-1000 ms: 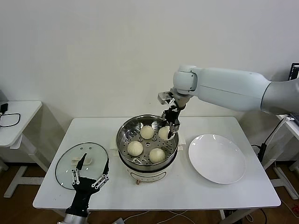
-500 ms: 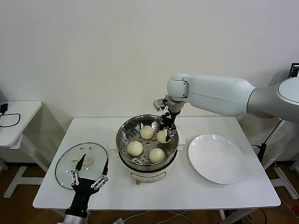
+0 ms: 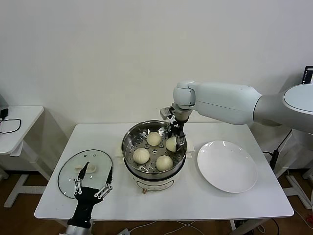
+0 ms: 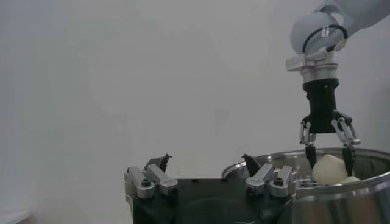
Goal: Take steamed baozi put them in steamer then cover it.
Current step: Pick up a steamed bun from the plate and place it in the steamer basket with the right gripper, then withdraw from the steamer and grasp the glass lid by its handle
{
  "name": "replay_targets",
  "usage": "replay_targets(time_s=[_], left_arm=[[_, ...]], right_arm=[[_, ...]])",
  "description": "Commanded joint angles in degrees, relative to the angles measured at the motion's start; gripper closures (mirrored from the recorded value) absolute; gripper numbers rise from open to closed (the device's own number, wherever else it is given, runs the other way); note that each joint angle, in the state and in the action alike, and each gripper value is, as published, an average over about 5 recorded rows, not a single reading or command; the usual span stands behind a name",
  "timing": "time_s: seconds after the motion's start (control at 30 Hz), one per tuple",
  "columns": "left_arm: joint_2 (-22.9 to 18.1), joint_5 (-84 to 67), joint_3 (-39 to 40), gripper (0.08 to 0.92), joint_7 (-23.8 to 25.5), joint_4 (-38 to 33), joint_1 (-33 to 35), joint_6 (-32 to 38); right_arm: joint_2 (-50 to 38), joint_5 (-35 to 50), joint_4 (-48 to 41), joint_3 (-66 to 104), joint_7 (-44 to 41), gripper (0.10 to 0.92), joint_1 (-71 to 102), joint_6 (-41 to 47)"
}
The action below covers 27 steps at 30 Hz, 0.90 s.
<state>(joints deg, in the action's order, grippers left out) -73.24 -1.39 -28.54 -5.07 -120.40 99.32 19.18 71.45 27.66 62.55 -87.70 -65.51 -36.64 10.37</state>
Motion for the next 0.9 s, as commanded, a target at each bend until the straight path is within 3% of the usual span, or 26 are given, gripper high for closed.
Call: replay_targets(time_s=[0.03, 0.17, 0.47, 0.57, 0.7, 0.8, 0.9], left_arm=[[0.02, 0.01, -0.11, 0.177, -0.05, -0.25, 0.03, -0.32], [0.0, 0.01, -0.23, 0.177, -0.09, -0.46, 0.0, -0.51], [0.27, 0.48, -0.31, 0.177, -0.23, -0.29, -0.69, -1.15], [0.83, 1.84, -0.5, 0.177, -0.52, 0.14, -1.57, -1.4], [1.59, 5.95, -1.4, 0.177, -1.6, 1.36, -3.8, -1.81], [1.98, 12.19, -2.24, 0.177, -3.6, 3.51, -6.14, -2.39], [2.42, 18.21, -3.0, 0.177, -5.72, 5.59, -8.08, -3.63]], right_arm=[[-0.03, -1.31, 0.1, 0.28, 0.06, 0.259, 0.34, -0.11], [-0.64, -1.02, 0.76, 0.85, 0.34, 0.207, 0.36, -0.14], [-5.52, 1.68, 5.57, 9.12, 6.58, 0.203, 2.13, -3.54], [-9.53, 4.8, 9.92, 14.4, 17.89, 0.203, 4.56, -6.31], [-15.42, 8.02, 15.79, 18.99, 40.4, 0.203, 8.22, -11.91], [-19.02, 8.44, 17.45, 24.19, 57.7, 0.203, 13.31, -16.42], [-22.06, 8.47, 17.69, 31.86, 68.93, 0.203, 20.17, -20.68]])
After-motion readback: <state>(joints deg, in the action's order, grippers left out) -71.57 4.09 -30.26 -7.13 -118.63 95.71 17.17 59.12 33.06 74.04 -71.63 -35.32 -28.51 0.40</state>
